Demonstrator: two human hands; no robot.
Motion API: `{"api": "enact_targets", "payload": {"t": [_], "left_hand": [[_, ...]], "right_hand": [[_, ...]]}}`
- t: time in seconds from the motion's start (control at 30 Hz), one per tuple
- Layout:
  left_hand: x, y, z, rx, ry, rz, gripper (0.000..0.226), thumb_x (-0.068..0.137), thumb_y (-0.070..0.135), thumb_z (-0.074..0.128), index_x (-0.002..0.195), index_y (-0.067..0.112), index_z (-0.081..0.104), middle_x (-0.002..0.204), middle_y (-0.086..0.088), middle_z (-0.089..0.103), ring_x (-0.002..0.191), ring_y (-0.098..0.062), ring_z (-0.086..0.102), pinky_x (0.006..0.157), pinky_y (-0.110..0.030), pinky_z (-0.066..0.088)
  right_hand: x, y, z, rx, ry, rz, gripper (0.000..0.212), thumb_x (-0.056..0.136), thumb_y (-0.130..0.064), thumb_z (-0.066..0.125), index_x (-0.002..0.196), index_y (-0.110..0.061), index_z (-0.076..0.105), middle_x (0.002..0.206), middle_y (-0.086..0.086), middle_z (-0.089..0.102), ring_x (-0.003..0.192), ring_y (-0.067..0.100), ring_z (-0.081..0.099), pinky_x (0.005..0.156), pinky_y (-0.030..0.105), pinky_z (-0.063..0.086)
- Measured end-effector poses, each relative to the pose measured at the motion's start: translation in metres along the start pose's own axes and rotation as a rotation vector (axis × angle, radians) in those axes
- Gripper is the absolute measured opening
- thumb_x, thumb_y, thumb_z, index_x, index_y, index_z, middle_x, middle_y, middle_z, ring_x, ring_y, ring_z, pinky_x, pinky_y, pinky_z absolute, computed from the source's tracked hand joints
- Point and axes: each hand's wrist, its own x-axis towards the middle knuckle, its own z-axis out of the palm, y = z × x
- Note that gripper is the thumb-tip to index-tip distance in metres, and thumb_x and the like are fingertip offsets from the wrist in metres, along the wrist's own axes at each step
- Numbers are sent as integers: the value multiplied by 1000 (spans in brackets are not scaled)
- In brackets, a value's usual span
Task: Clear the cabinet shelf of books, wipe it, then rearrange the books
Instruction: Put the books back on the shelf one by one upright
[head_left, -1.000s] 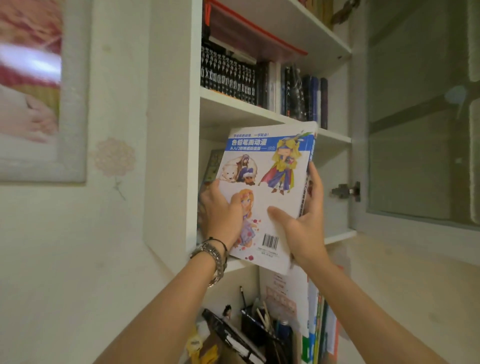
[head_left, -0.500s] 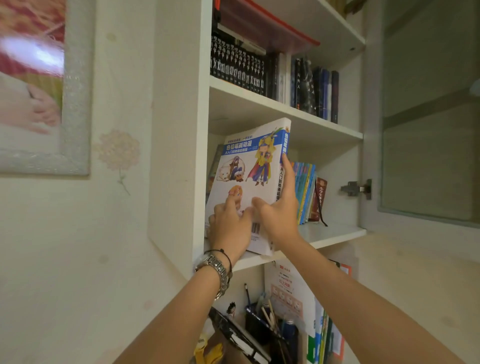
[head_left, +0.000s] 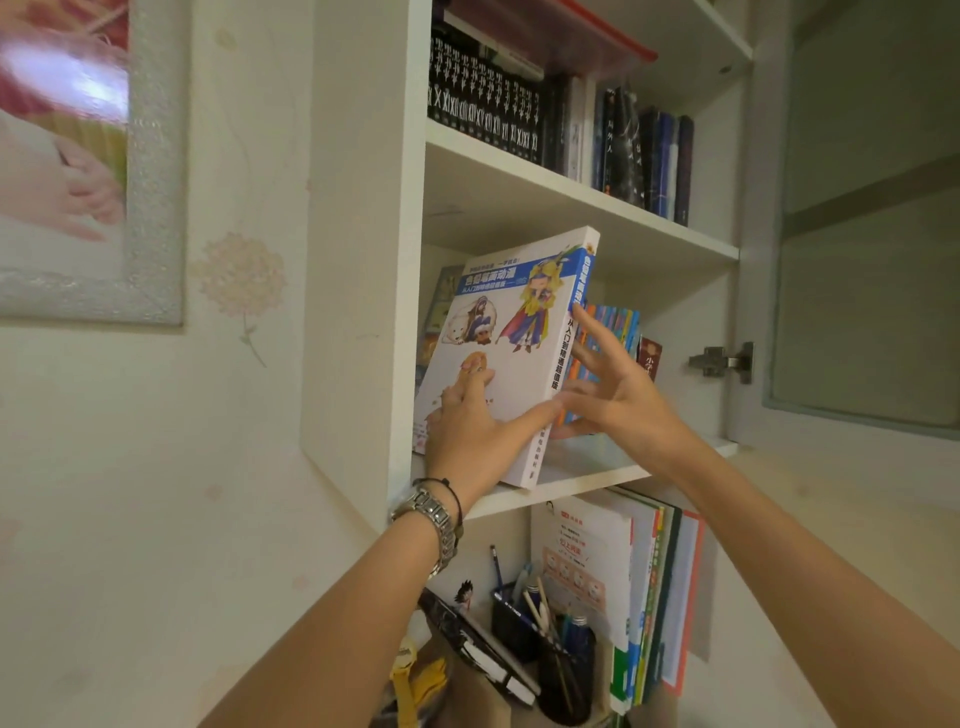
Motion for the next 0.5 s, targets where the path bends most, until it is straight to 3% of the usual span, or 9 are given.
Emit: {"api": "enact_targets", "payload": {"t": [0.1, 0.2, 0.37, 0.5], "left_hand": [[0, 1, -1, 13, -11, 33, 82, 75, 65, 63, 142, 32, 29, 150, 6, 29, 130, -18, 38, 100, -33, 33], [3, 1, 0, 25, -27, 62, 76, 83, 56, 60, 145, 30, 27, 156, 10, 19, 136, -14, 29, 100, -30, 29], [18, -5, 3, 167, 24, 14, 63, 88, 52, 52, 144, 30, 32, 155, 4, 24, 139, -19, 29, 110, -41, 31], [29, -6, 5, 236, 105, -45, 51, 93, 37, 51, 140, 26, 38, 156, 2, 25, 142, -18, 25, 114, -45, 24]], "right_hand": [[2, 2, 3, -11, 25, -1, 84, 88, 16, 53, 148, -35, 25, 117, -23, 51, 96, 10, 70, 59, 30, 59], [9, 7, 5, 4, 33, 7, 85, 87, 16, 54, 149, -33, 25, 129, -13, 50, 99, 17, 70, 60, 34, 60], [30, 15, 20, -54, 62, 13, 87, 85, 15, 58, 149, -34, 26, 153, 7, 34, 97, 17, 70, 67, 40, 61], [48, 27, 36, -134, 127, -16, 85, 83, 15, 61, 148, -32, 33, 151, 7, 36, 100, 24, 65, 66, 39, 61]]}}
